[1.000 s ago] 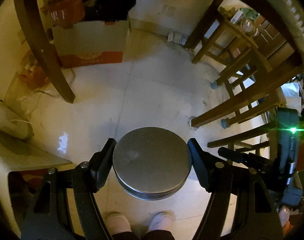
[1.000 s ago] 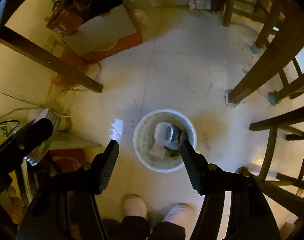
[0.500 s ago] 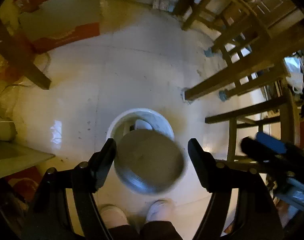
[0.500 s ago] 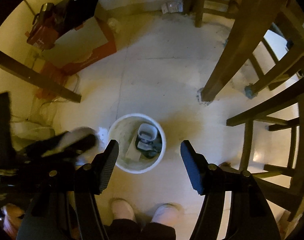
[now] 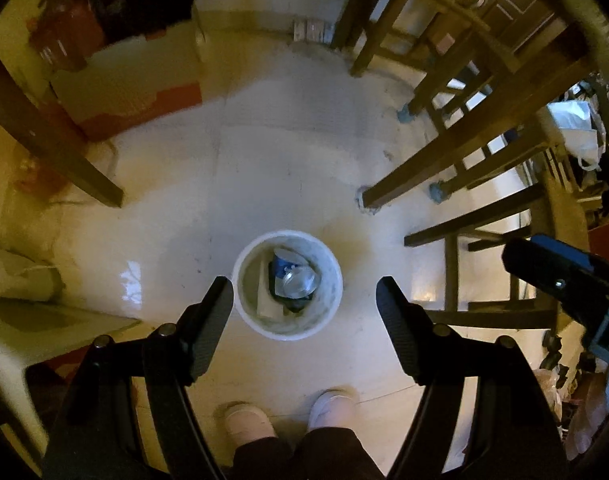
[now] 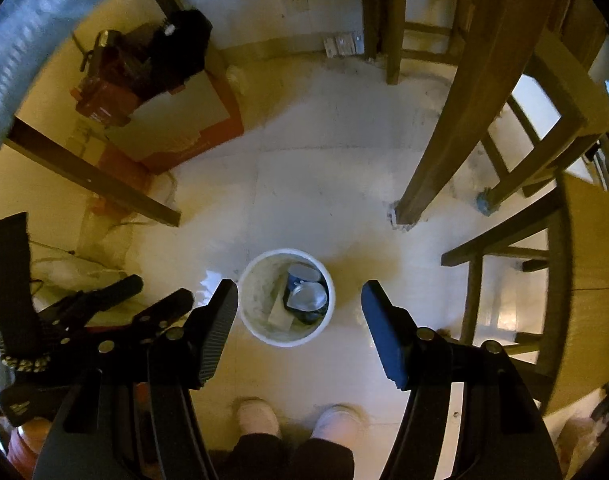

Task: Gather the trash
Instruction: 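Move both open tools back up toward the table, then grasp the yellow-green chip bag with the right tool while the left tool grasps the foil ball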

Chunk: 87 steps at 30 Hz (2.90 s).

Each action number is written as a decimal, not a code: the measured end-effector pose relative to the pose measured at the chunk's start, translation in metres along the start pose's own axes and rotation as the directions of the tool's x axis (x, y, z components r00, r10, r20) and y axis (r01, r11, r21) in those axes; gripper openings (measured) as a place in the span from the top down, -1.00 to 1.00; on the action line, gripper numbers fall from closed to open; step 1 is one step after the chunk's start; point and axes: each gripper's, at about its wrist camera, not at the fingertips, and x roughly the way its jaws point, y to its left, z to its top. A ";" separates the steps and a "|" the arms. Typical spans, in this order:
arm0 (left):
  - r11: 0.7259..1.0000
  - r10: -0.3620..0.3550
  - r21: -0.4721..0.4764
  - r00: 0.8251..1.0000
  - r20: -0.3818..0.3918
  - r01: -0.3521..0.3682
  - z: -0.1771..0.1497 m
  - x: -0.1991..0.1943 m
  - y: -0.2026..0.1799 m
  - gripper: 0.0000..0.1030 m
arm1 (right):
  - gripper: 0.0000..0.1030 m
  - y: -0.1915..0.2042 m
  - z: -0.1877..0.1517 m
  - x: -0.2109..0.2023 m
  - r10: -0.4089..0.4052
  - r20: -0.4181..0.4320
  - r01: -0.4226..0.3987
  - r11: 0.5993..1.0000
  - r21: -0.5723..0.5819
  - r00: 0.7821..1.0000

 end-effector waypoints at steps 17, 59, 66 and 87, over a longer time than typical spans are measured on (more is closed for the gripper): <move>0.999 0.000 0.050 0.956 0.294 -0.015 0.030 -0.285 -0.040 -0.41 | -0.18 0.059 0.032 -0.227 -0.010 0.212 0.020 0.999 -0.047 0.977; 0.994 0.012 0.056 0.632 0.775 -0.088 0.128 -0.570 -0.035 -0.88 | -0.89 0.105 0.111 -0.464 0.011 0.703 0.035 0.998 -0.051 0.711; 0.990 0.121 -0.044 0.625 0.771 -0.137 0.189 -0.546 -0.051 -0.92 | -0.89 0.078 0.161 -0.441 0.024 0.686 0.087 0.988 -0.126 0.727; 0.967 0.245 -0.203 0.755 0.608 -0.151 0.344 -0.428 0.029 -0.92 | -0.89 0.028 0.290 -0.295 -0.012 0.350 0.006 1.000 0.017 0.937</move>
